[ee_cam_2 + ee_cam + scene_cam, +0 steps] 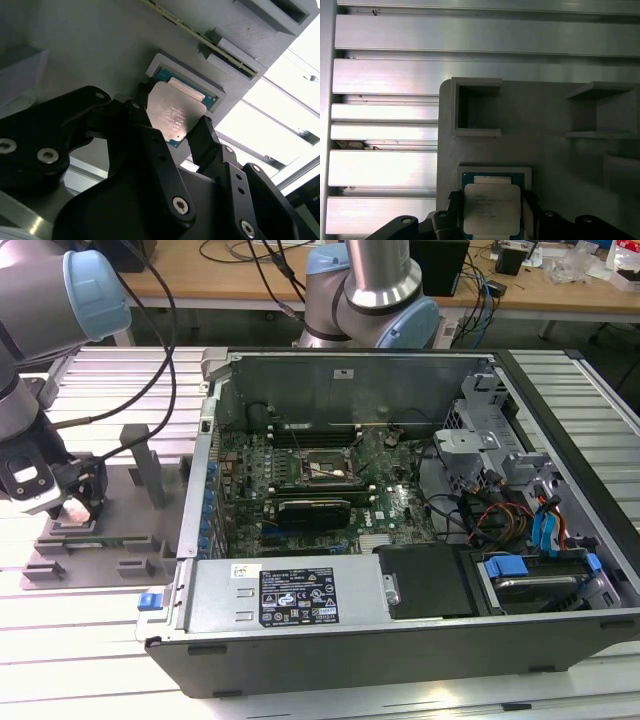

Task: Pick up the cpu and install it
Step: 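Pick up the cpu and move it towards the insertion slot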

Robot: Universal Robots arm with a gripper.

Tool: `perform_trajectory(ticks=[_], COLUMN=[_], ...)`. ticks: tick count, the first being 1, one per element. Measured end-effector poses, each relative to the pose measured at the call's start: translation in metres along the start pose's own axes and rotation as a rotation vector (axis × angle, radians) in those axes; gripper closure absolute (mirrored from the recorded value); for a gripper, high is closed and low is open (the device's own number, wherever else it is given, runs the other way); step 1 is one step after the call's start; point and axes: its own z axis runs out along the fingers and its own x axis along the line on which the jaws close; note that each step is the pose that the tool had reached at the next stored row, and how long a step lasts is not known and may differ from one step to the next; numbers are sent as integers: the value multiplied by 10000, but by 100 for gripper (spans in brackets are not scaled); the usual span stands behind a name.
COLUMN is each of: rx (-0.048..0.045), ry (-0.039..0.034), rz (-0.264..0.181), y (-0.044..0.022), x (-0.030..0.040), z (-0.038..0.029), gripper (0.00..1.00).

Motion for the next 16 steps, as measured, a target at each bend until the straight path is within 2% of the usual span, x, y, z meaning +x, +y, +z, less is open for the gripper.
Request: perform_trajectory(ticks=[7, 8, 16], rx=[-1, -1, 0], ry=[0, 0, -1], rz=[-1, 0, 0], y=[0, 0, 0], x=[0, 0, 0], z=[-5, -6, -10], gripper=[42, 35, 36])
